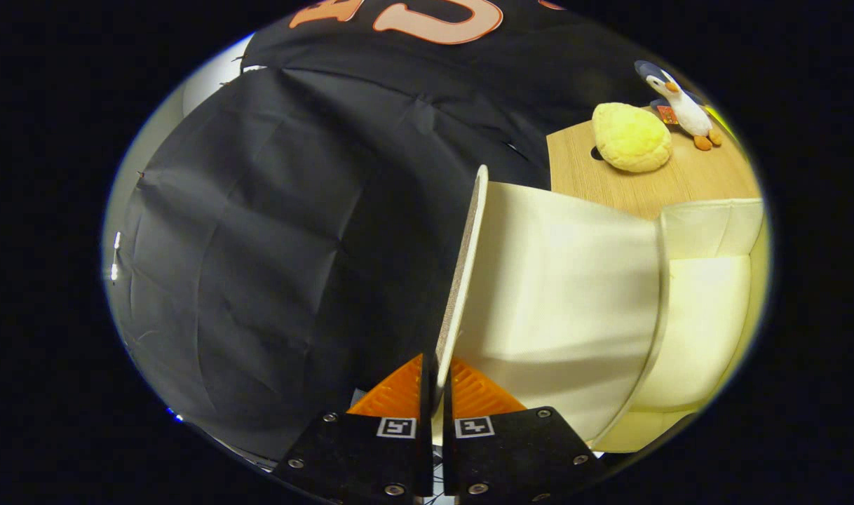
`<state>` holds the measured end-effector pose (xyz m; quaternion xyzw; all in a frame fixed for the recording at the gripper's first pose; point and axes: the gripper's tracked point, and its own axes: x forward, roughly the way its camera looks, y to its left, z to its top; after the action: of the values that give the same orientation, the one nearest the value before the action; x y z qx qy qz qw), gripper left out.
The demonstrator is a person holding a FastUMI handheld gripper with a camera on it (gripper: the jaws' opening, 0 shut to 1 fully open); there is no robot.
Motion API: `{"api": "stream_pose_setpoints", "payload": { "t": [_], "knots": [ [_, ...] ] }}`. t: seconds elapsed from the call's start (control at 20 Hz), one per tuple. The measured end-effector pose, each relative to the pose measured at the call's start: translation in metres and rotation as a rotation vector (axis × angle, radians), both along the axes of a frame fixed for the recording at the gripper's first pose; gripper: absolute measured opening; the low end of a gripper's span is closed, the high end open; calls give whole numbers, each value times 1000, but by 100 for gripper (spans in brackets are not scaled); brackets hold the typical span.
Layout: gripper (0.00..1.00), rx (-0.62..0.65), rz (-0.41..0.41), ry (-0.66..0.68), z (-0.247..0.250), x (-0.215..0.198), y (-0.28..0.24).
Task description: Open the storage box then place both shoes into the box .Put the left shoe in first, then the right shoe, with the right side of both shoes facing outward in a uniform manner.
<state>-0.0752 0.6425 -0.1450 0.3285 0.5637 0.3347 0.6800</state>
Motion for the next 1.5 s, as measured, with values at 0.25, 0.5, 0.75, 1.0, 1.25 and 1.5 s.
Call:
{"api": "stream_pose_setpoints", "payload": {
  "t": [0.25,0.5,0.75,1.0,1.25,1.5],
  "knots": [
    [7,-70,-3,32,-14,-10,10],
    [53,-51,33,-32,5,-5,-17],
    [73,-113,43,-155,5,7,-107],
    [76,-232,-8,-279,-8,25,-221],
    [76,-413,-24,-352,-48,19,-327],
    [76,-608,-15,-330,-102,-7,-428]
  ]
}}
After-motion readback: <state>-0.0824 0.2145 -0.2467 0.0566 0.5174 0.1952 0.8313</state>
